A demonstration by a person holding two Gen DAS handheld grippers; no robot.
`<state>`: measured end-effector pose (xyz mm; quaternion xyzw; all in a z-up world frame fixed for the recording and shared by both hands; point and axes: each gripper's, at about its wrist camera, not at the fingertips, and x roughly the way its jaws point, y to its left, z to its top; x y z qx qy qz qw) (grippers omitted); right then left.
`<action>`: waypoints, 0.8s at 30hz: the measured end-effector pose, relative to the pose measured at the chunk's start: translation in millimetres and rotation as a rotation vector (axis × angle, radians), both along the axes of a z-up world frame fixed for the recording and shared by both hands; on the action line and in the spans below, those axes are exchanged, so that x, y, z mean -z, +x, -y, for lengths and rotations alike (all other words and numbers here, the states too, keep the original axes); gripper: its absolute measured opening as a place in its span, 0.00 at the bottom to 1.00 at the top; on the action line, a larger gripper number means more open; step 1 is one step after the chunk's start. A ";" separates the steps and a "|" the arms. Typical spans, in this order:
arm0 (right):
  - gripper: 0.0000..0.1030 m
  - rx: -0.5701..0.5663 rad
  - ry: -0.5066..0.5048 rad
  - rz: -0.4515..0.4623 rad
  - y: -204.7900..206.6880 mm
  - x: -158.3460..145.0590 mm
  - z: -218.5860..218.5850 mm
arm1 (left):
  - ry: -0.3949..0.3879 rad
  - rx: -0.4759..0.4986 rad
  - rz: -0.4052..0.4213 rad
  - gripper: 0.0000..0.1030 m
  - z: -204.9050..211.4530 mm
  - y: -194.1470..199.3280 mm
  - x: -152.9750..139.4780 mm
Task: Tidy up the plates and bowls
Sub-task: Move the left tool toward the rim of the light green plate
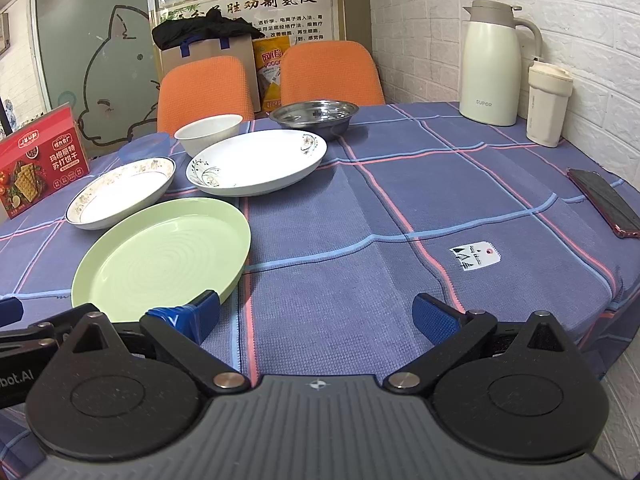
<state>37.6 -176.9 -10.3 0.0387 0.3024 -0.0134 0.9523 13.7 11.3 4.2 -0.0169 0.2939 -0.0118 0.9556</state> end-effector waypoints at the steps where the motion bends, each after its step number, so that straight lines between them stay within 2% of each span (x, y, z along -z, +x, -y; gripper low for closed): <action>1: 0.88 -0.002 -0.001 -0.004 2.3 -0.1 -1.0 | 0.001 -0.003 -0.003 0.93 -1.5 2.6 -0.8; 7: 0.88 -0.033 -0.014 -0.028 15.2 -6.6 -9.1 | 0.020 -0.050 -0.024 0.93 -20.0 16.7 -7.5; 12: 0.88 -0.096 -0.014 -0.048 25.9 -5.9 -19.1 | -0.014 -0.087 -0.059 0.93 -39.9 36.7 -6.2; 21: 0.88 -0.146 0.003 -0.101 65.9 6.2 -28.5 | -0.073 -0.024 -0.154 0.93 -45.4 84.8 5.5; 24: 0.87 -0.155 -0.022 -0.109 75.2 9.3 -34.3 | -0.079 -0.023 -0.163 0.92 -45.4 94.1 9.1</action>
